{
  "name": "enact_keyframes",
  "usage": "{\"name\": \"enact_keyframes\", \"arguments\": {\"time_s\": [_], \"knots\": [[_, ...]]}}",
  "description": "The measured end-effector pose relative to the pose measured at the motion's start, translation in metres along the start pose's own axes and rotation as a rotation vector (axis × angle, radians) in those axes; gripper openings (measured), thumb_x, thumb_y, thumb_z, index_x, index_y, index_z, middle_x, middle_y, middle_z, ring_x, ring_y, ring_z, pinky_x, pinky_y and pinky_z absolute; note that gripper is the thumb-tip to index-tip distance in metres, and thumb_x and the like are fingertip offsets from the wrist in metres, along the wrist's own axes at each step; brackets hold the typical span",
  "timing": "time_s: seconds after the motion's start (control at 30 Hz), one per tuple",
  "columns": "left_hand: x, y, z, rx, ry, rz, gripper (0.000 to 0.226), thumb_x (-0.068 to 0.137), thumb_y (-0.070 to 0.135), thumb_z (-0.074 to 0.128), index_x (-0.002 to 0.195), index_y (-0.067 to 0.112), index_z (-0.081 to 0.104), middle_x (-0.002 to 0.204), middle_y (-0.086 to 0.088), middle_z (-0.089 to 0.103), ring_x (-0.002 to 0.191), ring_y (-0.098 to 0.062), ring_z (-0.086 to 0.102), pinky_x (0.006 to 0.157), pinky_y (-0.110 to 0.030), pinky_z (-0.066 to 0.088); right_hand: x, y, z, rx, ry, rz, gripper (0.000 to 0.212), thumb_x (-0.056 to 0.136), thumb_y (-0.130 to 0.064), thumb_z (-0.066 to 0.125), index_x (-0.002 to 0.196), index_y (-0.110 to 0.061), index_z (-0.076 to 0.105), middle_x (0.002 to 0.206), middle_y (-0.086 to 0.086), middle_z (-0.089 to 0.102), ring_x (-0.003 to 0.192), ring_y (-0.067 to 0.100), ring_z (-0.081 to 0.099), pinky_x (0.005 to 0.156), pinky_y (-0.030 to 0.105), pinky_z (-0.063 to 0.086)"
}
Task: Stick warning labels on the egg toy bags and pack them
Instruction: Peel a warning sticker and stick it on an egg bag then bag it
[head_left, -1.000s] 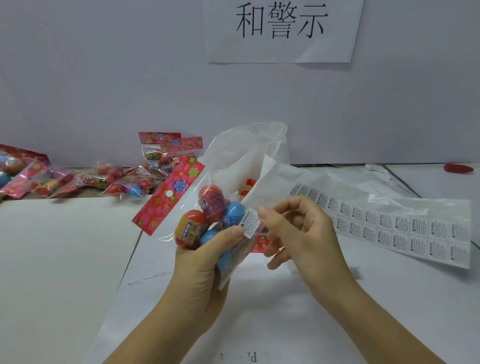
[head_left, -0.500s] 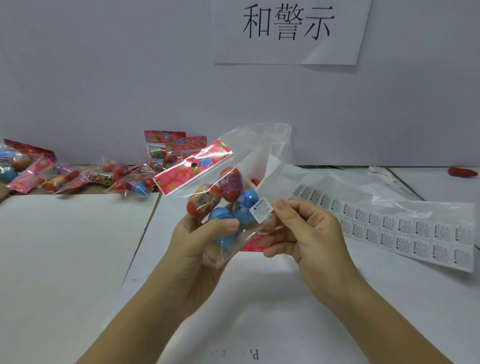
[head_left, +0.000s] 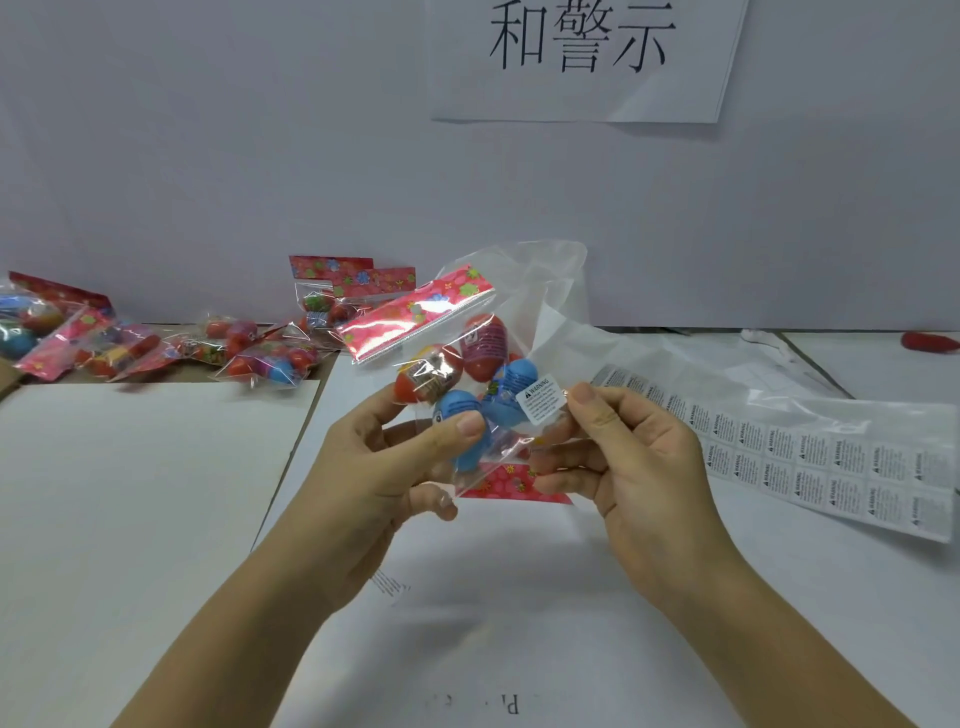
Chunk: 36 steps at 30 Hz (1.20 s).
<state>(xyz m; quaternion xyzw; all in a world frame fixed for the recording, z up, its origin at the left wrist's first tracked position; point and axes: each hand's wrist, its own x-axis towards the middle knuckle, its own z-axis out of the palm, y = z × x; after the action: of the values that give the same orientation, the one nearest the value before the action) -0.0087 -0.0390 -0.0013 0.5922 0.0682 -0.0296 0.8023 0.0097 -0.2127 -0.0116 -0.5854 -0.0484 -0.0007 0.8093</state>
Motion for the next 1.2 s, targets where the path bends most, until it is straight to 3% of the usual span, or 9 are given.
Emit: {"name": "enact_keyframes", "arguments": {"time_s": [0.3, 0.43, 0.57, 0.67, 0.9, 1.2], "knots": [[-0.003, 0.0, 0.001, -0.053, -0.034, 0.132, 0.057, 0.05, -0.002, 0.071, 0.101, 0.023, 0.064, 0.066, -0.003, 0.073, 0.059, -0.015, 0.072, 0.048, -0.019, 0.052, 0.001, 0.001, 0.001, 0.07, 0.024, 0.037, 0.026, 0.076, -0.031, 0.06, 0.085, -0.006, 0.061, 0.064, 0.004, 0.068, 0.055, 0.02, 0.069, 0.045, 0.024, 0.053], [-0.004, 0.0, 0.002, -0.102, -0.066, 0.177, 0.056, 0.053, -0.007, 0.069, 0.102, 0.02, 0.069, 0.078, -0.008, 0.076, 0.061, -0.017, 0.072, 0.048, -0.02, 0.053, 0.001, 0.0, 0.001, 0.123, 0.017, 0.068, 0.024, 0.075, -0.029, 0.06, 0.082, -0.006, 0.061, 0.062, 0.005, 0.067, 0.052, 0.019, 0.068, 0.043, 0.023, 0.052], [-0.006, -0.001, 0.004, -0.055, 0.012, 0.276, 0.068, 0.046, 0.01, 0.081, 0.109, 0.031, 0.068, 0.097, -0.003, 0.077, 0.076, -0.02, 0.075, 0.055, -0.024, 0.057, 0.002, 0.0, 0.001, 0.161, 0.021, 0.082, 0.023, 0.075, -0.027, 0.06, 0.081, -0.005, 0.061, 0.061, 0.007, 0.067, 0.05, 0.018, 0.067, 0.042, 0.022, 0.052], [-0.01, -0.003, 0.007, 0.114, 0.143, 0.436, 0.053, 0.045, 0.032, 0.083, 0.097, 0.041, 0.075, 0.106, 0.011, 0.075, 0.084, -0.019, 0.075, 0.068, -0.028, 0.061, 0.003, 0.001, 0.0, 0.16, 0.028, 0.083, 0.022, 0.078, -0.027, 0.059, 0.084, -0.006, 0.061, 0.063, 0.007, 0.067, 0.051, 0.019, 0.067, 0.043, 0.022, 0.052], [-0.009, -0.007, 0.009, 0.177, 0.191, 0.388, 0.05, 0.044, 0.033, 0.078, 0.095, 0.032, 0.073, 0.097, 0.014, 0.076, 0.082, -0.012, 0.075, 0.066, -0.019, 0.058, 0.004, 0.004, -0.002, 0.11, 0.047, 0.044, 0.025, 0.078, -0.028, 0.059, 0.09, -0.006, 0.061, 0.067, 0.006, 0.069, 0.058, 0.022, 0.07, 0.047, 0.022, 0.053], [-0.008, -0.004, 0.008, 0.087, 0.157, 0.34, 0.035, 0.043, 0.03, 0.079, 0.077, 0.029, 0.075, 0.091, 0.01, 0.077, 0.076, -0.016, 0.075, 0.06, -0.022, 0.058, 0.002, 0.003, -0.002, 0.023, 0.012, -0.061, 0.025, 0.079, -0.029, 0.057, 0.089, -0.006, 0.06, 0.067, 0.003, 0.069, 0.062, 0.024, 0.072, 0.048, 0.023, 0.054]]}}
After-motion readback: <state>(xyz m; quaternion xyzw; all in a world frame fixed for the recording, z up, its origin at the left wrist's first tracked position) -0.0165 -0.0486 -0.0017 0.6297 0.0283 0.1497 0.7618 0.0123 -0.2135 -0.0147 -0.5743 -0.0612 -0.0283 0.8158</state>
